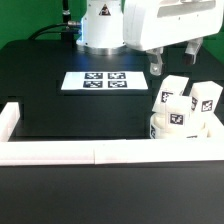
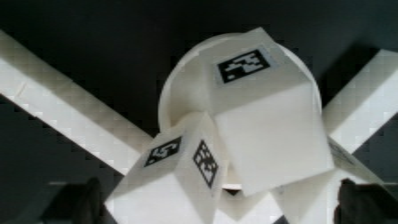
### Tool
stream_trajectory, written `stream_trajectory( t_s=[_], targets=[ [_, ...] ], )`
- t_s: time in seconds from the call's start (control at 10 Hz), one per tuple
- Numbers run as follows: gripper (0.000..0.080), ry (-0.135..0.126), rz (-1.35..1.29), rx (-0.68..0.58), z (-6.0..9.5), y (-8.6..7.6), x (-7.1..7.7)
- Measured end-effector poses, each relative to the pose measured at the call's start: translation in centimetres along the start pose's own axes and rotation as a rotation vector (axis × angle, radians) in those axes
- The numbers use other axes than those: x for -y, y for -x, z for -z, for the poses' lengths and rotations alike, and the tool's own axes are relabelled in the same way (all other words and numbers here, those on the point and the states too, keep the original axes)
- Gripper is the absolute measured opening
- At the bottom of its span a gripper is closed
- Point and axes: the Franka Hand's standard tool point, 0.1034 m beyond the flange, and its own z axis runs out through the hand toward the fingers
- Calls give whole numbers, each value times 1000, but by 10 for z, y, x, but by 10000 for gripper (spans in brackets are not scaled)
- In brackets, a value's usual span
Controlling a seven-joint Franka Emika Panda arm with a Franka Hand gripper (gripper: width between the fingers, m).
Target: Assemble stool
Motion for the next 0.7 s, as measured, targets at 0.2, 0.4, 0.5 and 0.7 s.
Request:
stream_trajectory(
  t_s=[0.2,0.4,0.5,0.7],
  targets=[
    [648,-25,85,58,-10,4,8],
    [648,-22,145,57,-17,-6,23],
    [648,-5,171,46,-20,-10,27],
    [648,-5,164,49,-20,-8,23]
  ],
)
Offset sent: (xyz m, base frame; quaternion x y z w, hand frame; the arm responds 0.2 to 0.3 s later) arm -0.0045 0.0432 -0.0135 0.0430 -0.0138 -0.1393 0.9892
